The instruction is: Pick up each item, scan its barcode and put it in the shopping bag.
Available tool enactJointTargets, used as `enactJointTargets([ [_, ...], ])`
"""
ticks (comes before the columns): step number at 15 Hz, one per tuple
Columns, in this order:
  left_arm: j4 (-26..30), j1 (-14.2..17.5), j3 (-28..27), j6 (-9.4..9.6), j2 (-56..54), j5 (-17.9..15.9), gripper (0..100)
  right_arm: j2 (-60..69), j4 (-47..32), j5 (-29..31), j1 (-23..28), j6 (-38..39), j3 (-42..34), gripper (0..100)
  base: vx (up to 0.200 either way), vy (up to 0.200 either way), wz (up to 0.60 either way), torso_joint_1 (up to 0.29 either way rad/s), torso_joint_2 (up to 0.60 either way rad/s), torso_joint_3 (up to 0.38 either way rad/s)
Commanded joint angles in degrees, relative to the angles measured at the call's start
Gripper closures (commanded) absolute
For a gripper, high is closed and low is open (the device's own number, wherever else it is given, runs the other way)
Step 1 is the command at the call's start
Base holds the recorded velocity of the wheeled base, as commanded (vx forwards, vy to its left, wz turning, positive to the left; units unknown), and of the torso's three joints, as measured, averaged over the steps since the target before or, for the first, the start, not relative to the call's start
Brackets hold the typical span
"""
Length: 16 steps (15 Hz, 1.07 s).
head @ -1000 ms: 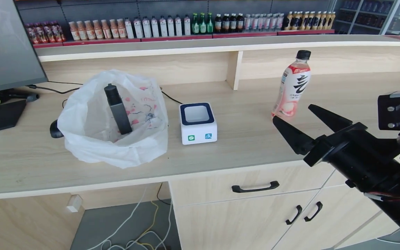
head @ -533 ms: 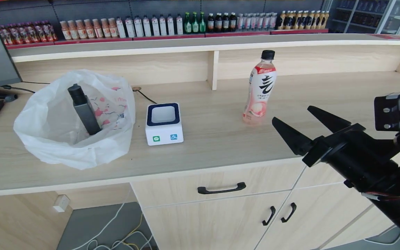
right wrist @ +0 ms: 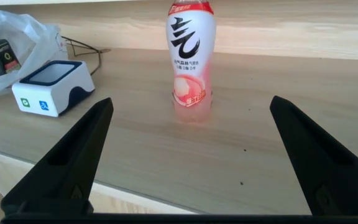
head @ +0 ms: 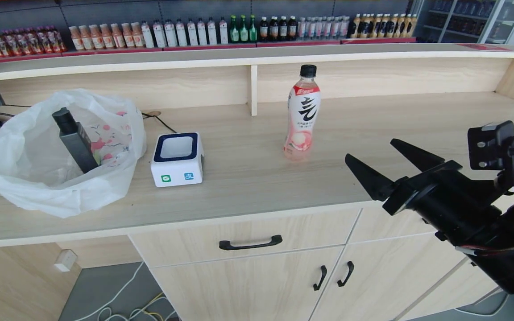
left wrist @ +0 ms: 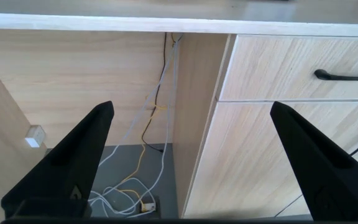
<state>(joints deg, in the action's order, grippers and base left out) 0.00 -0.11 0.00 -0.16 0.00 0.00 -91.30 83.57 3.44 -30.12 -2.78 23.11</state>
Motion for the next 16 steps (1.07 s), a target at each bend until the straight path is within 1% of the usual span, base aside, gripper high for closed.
enactJointTargets([
  [1,0.0,0.1,0.0,-0.02,0.0,0.0,0,-2.0,-0.4,0.2,0.2,-0.4,2.6,0,0.0,0.0,0.0,0.0,0.0,0.0],
  [4,0.0,0.1,0.0,-0.02,0.0,0.0,0,-4.3,-1.6,0.1,-0.6,-1.4,3.4,0,0.0,0.0,0.0,0.0,0.0,0.0],
  [7,0.0,0.1,0.0,-0.02,0.0,0.0,0,-9.0,-1.8,0.2,-0.9,-1.4,10.2,0,0.0,0.0,0.0,0.0,0.0,0.0],
  [8,0.0,0.1,0.0,-0.02,0.0,0.0,0,-10.0,-3.3,1.7,-0.8,-1.4,12.1,0,0.0,0.0,0.0,0.0,0.0,0.0],
  [9,0.0,0.1,0.0,-0.02,0.0,0.0,0,-10.0,-7.2,3.0,-0.8,-1.2,14.1,0,0.0,0.0,0.0,0.0,0.0,0.0],
  [11,0.0,0.1,0.0,-0.02,0.0,0.0,0,-10.9,-11.4,3.0,-0.8,-1.0,18.1,0,0.0,0.0,0.0,0.0,0.0,0.0],
  [14,0.0,0.1,0.0,-0.02,0.0,0.0,0,-15.1,-12.3,3.0,-0.7,-0.6,24.2,0,0.0,0.0,0.0,0.0,0.0,0.0],
  [16,0.0,0.1,0.0,-0.02,0.0,0.0,0,-16.1,-15.0,3.1,-0.6,0.1,26.8,0,0.0,0.0,0.0,0.0,0.0,0.0],
])
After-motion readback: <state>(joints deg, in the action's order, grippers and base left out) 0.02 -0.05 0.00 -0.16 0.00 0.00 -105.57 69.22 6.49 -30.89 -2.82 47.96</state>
